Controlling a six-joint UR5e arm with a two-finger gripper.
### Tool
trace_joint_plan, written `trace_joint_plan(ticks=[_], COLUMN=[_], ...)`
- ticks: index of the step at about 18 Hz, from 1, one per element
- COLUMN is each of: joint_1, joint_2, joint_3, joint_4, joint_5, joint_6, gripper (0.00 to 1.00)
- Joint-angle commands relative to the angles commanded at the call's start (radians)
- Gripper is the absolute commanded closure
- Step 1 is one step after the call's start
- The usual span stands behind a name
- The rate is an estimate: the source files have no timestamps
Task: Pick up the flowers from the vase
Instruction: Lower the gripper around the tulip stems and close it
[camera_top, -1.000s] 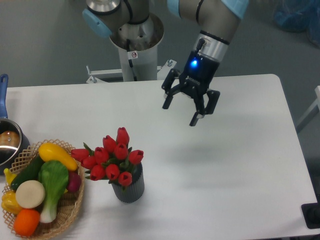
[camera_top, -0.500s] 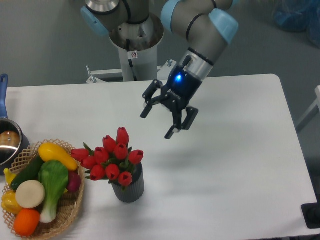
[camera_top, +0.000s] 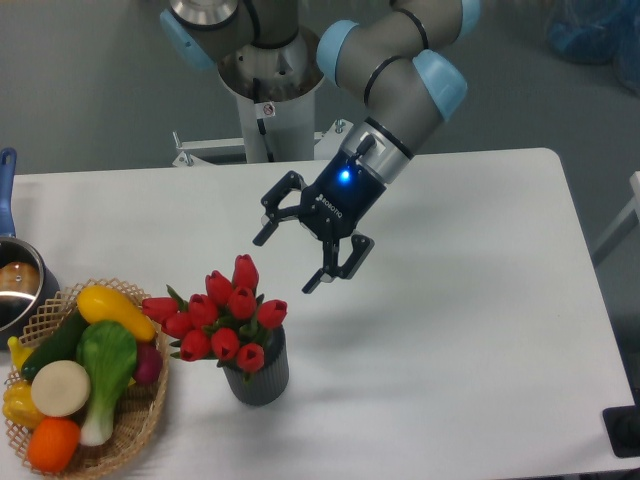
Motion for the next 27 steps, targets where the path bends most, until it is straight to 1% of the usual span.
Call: trace_joint_plan(ticks=[2, 4, 10, 14, 18, 24, 27], joint_1=[-0.009, -0.041, -0.054, -0.063, -0.08, -0.095, -0.097], joint_2=[-0.017, -0.054, -0.123, -0.136, -0.178, -0.184, -0.186], joint_3=[0.02, 0.054, 0.12, 0.127, 0.137, 0.14, 0.138], joint_4=[0.0, 0.0, 0.006, 0.008, 0.064, 0.066, 0.068], joint_5=[0.0, 0.0, -0.002, -0.002, 0.005, -0.001, -0.041], joint_6=[0.0, 0.0, 0.0, 0.002, 0.009, 0.02, 0.031], gripper=[0.0, 0.0, 0.0, 0.0, 0.0, 0.0, 0.0])
